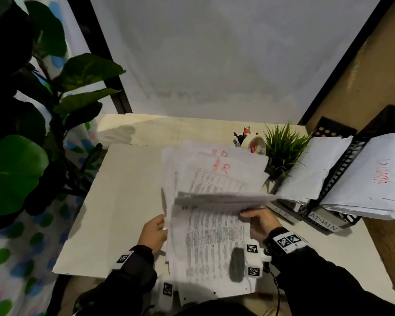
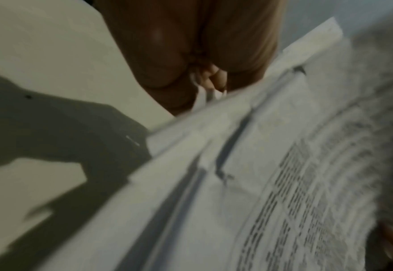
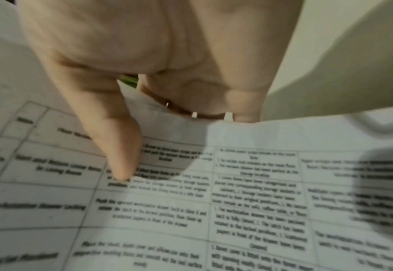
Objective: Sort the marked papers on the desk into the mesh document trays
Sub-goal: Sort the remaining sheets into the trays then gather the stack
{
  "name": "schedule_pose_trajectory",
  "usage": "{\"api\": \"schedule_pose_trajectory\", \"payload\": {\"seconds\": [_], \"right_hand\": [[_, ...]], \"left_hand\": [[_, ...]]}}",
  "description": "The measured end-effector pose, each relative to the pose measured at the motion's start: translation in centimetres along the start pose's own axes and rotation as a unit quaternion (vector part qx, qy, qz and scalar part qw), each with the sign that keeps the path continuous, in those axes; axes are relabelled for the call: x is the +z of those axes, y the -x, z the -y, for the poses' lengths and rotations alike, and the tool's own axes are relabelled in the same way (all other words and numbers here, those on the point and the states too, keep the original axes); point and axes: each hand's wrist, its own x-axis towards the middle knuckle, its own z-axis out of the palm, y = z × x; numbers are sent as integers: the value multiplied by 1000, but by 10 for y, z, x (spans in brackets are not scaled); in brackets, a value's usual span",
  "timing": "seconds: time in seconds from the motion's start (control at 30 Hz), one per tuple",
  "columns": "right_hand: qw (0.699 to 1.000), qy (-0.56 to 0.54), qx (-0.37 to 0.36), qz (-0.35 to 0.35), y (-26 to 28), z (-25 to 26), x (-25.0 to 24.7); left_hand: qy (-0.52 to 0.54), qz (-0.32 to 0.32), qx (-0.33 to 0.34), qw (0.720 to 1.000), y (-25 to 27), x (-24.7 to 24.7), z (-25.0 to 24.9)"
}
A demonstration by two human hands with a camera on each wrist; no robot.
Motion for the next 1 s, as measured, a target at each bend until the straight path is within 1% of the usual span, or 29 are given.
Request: {"api": "schedule_pose_trajectory", "payload": {"seconds": [0.03, 0.07, 0.1, 0.13, 0.17, 0.2, 0.23, 0.27, 0.33, 0.43, 0.47, 0.57, 0.6, 0.63, 0.7, 0.73, 0.77, 0.8, 0.83, 0.87, 0.9, 0.93, 0.97, 1.0], "right_hand": [[999, -12, -24, 38, 5, 6, 6], [998, -15, -43, 53, 11, 12, 12], [995, -16, -55, 84, 14, 16, 15], [995, -19, -70, 69, 13, 19, 16], [994, -17, -77, 75, 12, 20, 15], [994, -9, -87, 61, 12, 21, 16], [994, 1, -88, 57, 10, 21, 15], [995, 15, -91, 39, 15, 23, 17], [995, 15, -97, 32, 17, 22, 15], [992, 25, -125, 6, 12, 14, 5], [991, 28, -132, -4, 8, 11, -1], [991, 6, -132, -2, 12, 11, -20], [991, 1, -136, 3, 13, 11, -26], [992, 1, -128, -3, 16, 12, -31], [995, -10, -102, 9, 20, 14, -41], [995, -12, -95, 31, 20, 15, -43], [995, -14, -81, 54, 23, 19, -40], [995, -14, -60, 80, 16, 21, -41], [995, -4, -18, 94, 14, 24, -36], [996, 4, 16, 83, 10, 24, -32], [994, 27, 41, 102, 16, 29, -23], [989, 17, -27, 142, 4, 22, -22], [973, -36, -106, 202, -10, 13, -29], [949, -87, -188, 239, -17, 8, -33]], "left_hand": [[-6, 13, -2, 1000, 0, 3, -4], [-11, 29, -5, 1000, -1, 5, -8], [-9, 36, 4, 999, -3, 6, -15], [-2, 41, 13, 999, -5, 6, -22], [18, 40, 19, 999, -7, 7, -29], [36, 38, 21, 998, -10, 7, -36], [50, 28, 26, 998, -10, 8, -44], [51, 15, 29, 998, -12, 9, -50], [58, -18, 37, 997, -15, 13, -58], [52, -29, 49, 997, -16, 18, -65], [56, -44, 49, 996, -17, 18, -65], [104, -111, 35, 988, -22, 5, -66], [111, -121, 26, 986, -25, -1, -65], [107, -122, 11, 987, -28, -6, -65], [101, -135, -7, 986, -31, -14, -68], [103, -138, -11, 985, -31, -15, -69], [107, -120, 1, 987, -32, -16, -69], [105, -101, 12, 989, -33, -16, -70], [86, -93, 16, 992, -31, -15, -72], [77, -81, 17, 994, -27, -11, -78], [67, -78, 19, 995, -25, -8, -82], [57, -69, 24, 996, -24, -5, -84], [43, -57, 35, 997, -23, -1, -87], [14, -49, 46, 998, -23, 2, -89]]}}
